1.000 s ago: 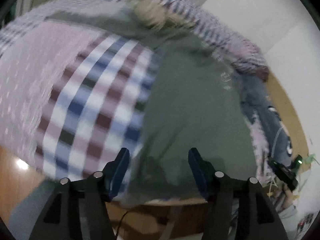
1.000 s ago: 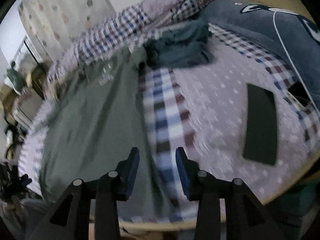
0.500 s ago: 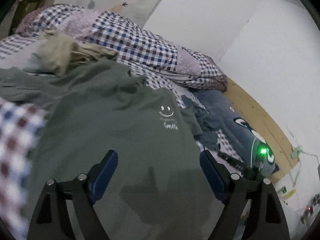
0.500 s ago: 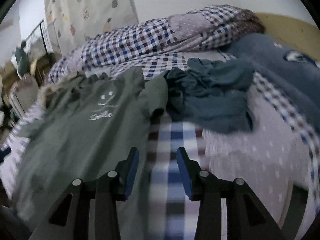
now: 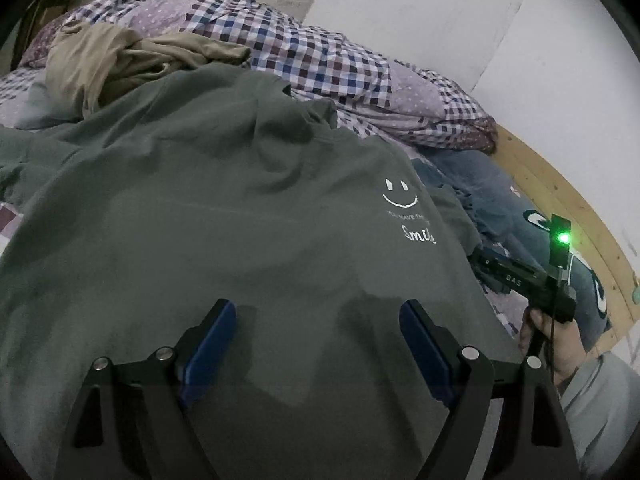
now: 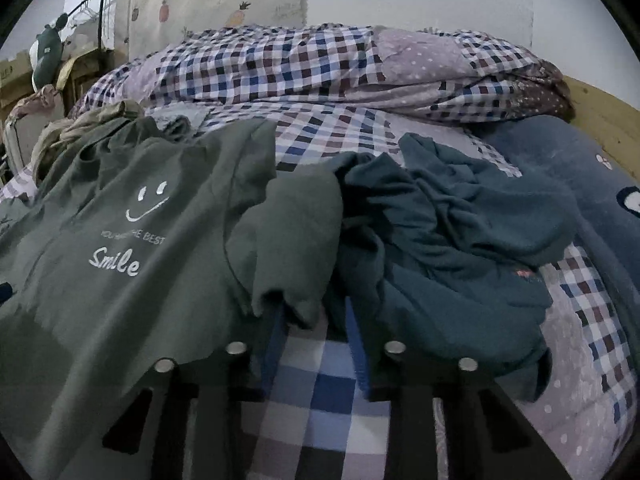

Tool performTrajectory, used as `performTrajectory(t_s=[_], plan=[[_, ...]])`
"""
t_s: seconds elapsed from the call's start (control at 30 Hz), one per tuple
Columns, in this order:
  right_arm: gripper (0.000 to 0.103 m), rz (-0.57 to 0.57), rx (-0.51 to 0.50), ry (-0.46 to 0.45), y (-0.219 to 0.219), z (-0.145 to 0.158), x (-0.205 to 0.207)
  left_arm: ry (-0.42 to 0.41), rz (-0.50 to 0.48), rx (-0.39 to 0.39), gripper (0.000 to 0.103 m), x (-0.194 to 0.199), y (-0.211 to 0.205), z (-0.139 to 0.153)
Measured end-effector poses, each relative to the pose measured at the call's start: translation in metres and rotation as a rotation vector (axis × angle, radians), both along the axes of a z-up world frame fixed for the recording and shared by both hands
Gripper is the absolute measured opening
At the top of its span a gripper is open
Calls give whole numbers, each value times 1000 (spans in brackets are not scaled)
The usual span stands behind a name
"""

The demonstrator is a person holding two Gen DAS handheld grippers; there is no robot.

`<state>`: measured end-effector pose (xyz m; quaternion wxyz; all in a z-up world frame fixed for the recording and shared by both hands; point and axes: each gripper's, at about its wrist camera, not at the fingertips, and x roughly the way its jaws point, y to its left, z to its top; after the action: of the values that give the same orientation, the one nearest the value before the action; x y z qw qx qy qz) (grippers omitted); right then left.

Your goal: Fold clothes

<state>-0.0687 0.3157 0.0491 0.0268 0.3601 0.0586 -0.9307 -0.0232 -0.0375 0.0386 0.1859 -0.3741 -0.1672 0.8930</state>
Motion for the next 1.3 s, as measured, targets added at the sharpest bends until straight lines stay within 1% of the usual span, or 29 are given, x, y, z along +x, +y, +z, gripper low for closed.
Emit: performTrajectory(t_s=[0.07, 0.13, 0.2, 0.27, 0.37, 0.43, 0.47, 0.53, 0.6, 0.67, 0.7, 0.77, 0.83, 0.87, 0.9, 0.97, 1.0, 1.1, 1.17, 1.23, 1.3], plan=[[13, -7, 1, -16, -1, -4, -4, 3, -1, -8, 88, 0, 2, -1], [4, -1, -7, -18, -2, -4, -4, 5, -2, -8, 88, 1, 2, -2], [3, -7, -15, -3, 0, -1, -2, 6, -2, -4, 88, 3, 0, -1], [3, -54, -39, 47, 9, 12, 4, 6, -2, -3, 88, 3, 0, -2], [2, -140, -58, 147, 27, 42, 17, 6, -2, -4, 88, 2, 0, -3], [2, -184, -34, 212, 30, 59, 26, 7, -4, -6, 88, 2, 0, -4], [3, -193, -33, 218, 30, 63, 27, 9, -5, -7, 88, 2, 0, -4], [3, -207, -34, 210, 29, 65, 25, 11, -7, -11, 89, 2, 1, -4], [4, -187, -30, 129, 25, 52, 17, 11, -11, -18, 90, 2, 2, -4], [4, -100, -79, 44, 23, 35, 9, 12, -11, -25, 90, 3, 3, -4], [7, -54, -98, 20, 21, 29, 8, 11, -11, -27, 90, 3, 3, -4], [7, 3, -193, 9, 27, 28, 9, 10, -11, -30, 90, 3, 3, -4], [9, 56, -296, 1, 34, 29, 10, 10, -11, -31, 90, 4, 3, -4], [14, 46, -352, 5, 41, 29, 10, 10, -11, -32, 90, 4, 3, -4], [26, 23, -423, 9, 52, 29, 8, 10, -11, -33, 90, 4, 3, -4], [45, -27, -559, 4, 70, 26, 4, 10, -11, -35, 90, 4, 3, -4], [48, -53, -626, 0, 79, 24, 2, 10, -11, -36, 90, 4, 4, -3], [51, -87, -684, -20, 82, 20, -5, 9, -12, -39, 90, 4, 4, -3], [51, -94, -732, -33, 79, 14, -8, 8, -13, -40, 90, 4, 4, -3], [51, -79, -796, -37, 80, 10, -7, 8, -13, -37, 90, 4, 4, -3], [51, -49, -904, -42, 89, 8, -2, 8, -13, -35, 90, 4, 3, -3]])
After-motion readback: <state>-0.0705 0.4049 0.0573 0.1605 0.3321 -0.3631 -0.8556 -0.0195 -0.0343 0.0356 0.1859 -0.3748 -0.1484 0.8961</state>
